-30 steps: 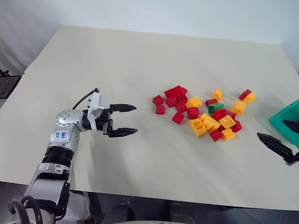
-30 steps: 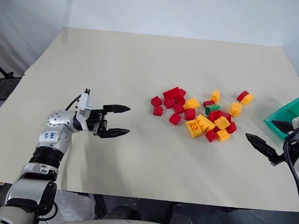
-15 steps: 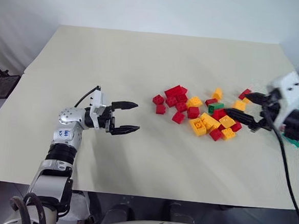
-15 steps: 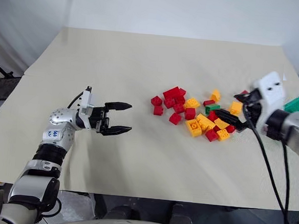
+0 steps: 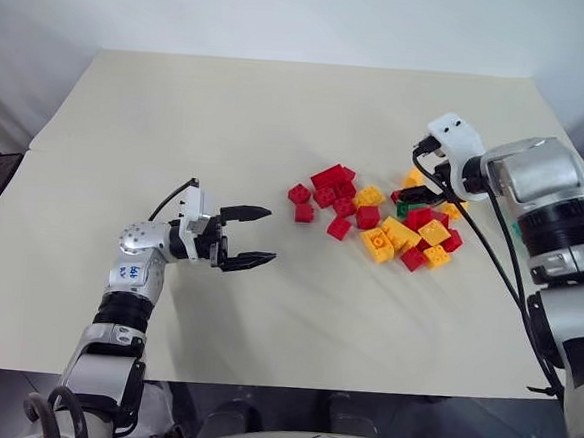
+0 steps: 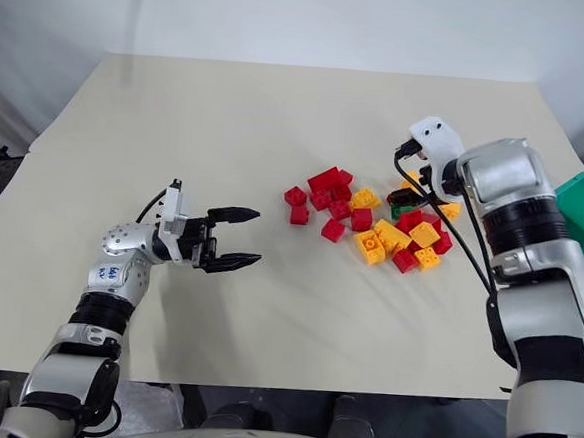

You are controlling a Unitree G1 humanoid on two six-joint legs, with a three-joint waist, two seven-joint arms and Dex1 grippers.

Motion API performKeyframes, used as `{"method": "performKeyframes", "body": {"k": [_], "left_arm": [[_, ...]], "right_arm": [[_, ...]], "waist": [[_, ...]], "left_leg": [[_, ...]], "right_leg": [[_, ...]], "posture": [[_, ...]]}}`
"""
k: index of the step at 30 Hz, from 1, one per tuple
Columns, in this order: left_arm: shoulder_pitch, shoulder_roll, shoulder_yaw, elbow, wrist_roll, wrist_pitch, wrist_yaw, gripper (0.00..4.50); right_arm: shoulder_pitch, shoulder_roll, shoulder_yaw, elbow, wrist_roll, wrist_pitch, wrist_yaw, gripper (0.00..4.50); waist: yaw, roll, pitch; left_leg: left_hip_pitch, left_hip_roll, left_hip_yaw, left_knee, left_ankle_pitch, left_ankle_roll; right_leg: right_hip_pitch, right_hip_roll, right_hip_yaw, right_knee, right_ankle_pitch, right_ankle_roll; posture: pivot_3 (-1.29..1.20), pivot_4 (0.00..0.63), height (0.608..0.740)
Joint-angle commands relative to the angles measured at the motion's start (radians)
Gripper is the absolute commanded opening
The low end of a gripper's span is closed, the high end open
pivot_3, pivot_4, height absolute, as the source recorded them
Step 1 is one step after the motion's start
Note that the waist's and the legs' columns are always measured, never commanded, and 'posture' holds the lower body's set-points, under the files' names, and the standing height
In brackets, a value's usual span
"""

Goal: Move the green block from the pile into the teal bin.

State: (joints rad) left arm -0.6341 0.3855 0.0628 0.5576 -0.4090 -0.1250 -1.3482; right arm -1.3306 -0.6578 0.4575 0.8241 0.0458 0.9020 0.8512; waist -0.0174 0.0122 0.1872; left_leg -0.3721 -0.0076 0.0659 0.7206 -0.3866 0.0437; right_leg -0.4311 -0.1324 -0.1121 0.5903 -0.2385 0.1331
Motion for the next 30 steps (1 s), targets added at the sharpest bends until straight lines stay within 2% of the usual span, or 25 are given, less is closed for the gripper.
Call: {"method": "performKeyframes", "body": {"k": [1, 5, 9, 12, 17, 19, 22, 25, 30], "left_arm": [[0.009, 0.0, 0.014, -0.049, -0.014, -0.005, 0.012, 4.5], [0.015, 0.0, 0.015, -0.058, -0.015, -0.004, 0.023, 4.5], [0.025, 0.003, 0.017, -0.071, -0.016, -0.003, 0.033, 4.5], [0.035, 0.007, 0.018, -0.085, -0.017, 0.001, 0.039, 4.5], [0.047, 0.01, 0.019, -0.1, -0.021, 0.007, 0.045, 4.5], [0.046, 0.008, 0.018, -0.1, -0.019, 0.008, 0.047, 4.5], [0.042, 0.004, 0.012, -0.101, -0.018, 0.012, 0.047, 4.5], [0.031, -0.005, 0.003, -0.104, -0.017, 0.019, 0.045, 4.5], [-0.012, -0.035, -0.044, -0.126, 0.012, 0.052, 0.065, 4.5]], "right_arm": [[-0.079, 0.032, 0.024, 0.154, -0.084, -0.051, 0.055, 4.48], [-0.133, 0.089, 0.038, 0.303, -0.159, -0.078, 0.07, 4.48], [-0.151, 0.121, 0.028, 0.359, -0.198, -0.108, 0.106, 4.48], [-0.153, 0.127, -0.005, 0.36, -0.2, -0.114, 0.117, 3.9], [-0.141, 0.093, -0.068, 0.302, -0.187, -0.092, 0.133, 2.25], [-0.126, 0.066, -0.084, 0.26, -0.187, -0.061, 0.153, 2.11], [-0.081, 0.019, -0.102, 0.157, -0.186, 0.008, 0.185, 2.11], [0.012, -0.058, -0.155, -0.057, -0.148, 0.087, 0.211, 2.11], [0.303, -0.247, -0.403, -0.541, -0.065, 0.172, 0.156, 2.11]], "waist": [[-0.005, 0.0, 0.0], [-0.014, 0.0, 0.0], [-0.018, 0.001, 0.0], [-0.019, 0.001, 0.0], [-0.017, 0.001, 0.0], [-0.014, 0.001, 0.001], [-0.011, 0.001, 0.001], [-0.008, 0.001, 0.001], [0.008, 0.002, 0.001]], "left_leg": [[0.0, 0.0, 0.0, 0.0, 0.0, 0.0], [0.0, 0.0, -0.001, -0.001, 0.0, 0.0], [0.0, 0.001, -0.002, -0.001, 0.0, -0.001], [0.001, 0.001, -0.003, -0.001, 0.0, -0.001], [0.001, 0.001, -0.004, -0.001, 0.0, -0.001], [0.0, 0.001, -0.005, 0.0, 0.0, -0.001], [0.0, 0.0, -0.005, 0.0, 0.0, -0.001], [0.0, 0.0, -0.004, 0.0, 0.0, -0.001], [-0.001, 0.0, -0.004, 0.0, 0.0, -0.001]], "right_leg": [[0.0, 0.0, 0.0, 0.0, 0.0, 0.0], [0.0, 0.0, -0.001, 0.0, 0.0, 0.0], [0.0, 0.0, -0.001, 0.0, 0.0, 0.0], [0.0, 0.0, -0.001, 0.0, 0.0, 0.0], [0.0, 0.0, -0.001, 0.0, 0.0, 0.0], [0.0, 0.0, 0.0, 0.0, 0.0, 0.0], [0.0, 0.0, -0.001, 0.0, 0.0, 0.0], [0.0, -0.001, -0.001, 0.0, 0.0, 0.0], [-0.001, -0.001, -0.001, 0.0, 0.0, 0.0]], "posture": [[0.0, 0.15, 0.74], [0.0, 0.15, 0.74], [0.0, 0.15, 0.74], [0.0, 0.15, 0.74], [0.0, 0.15, 0.74], [0.0, 0.15, 0.74], [0.0, 0.15, 0.74], [0.0, 0.15, 0.74], [0.0, 0.15, 0.74]]}}
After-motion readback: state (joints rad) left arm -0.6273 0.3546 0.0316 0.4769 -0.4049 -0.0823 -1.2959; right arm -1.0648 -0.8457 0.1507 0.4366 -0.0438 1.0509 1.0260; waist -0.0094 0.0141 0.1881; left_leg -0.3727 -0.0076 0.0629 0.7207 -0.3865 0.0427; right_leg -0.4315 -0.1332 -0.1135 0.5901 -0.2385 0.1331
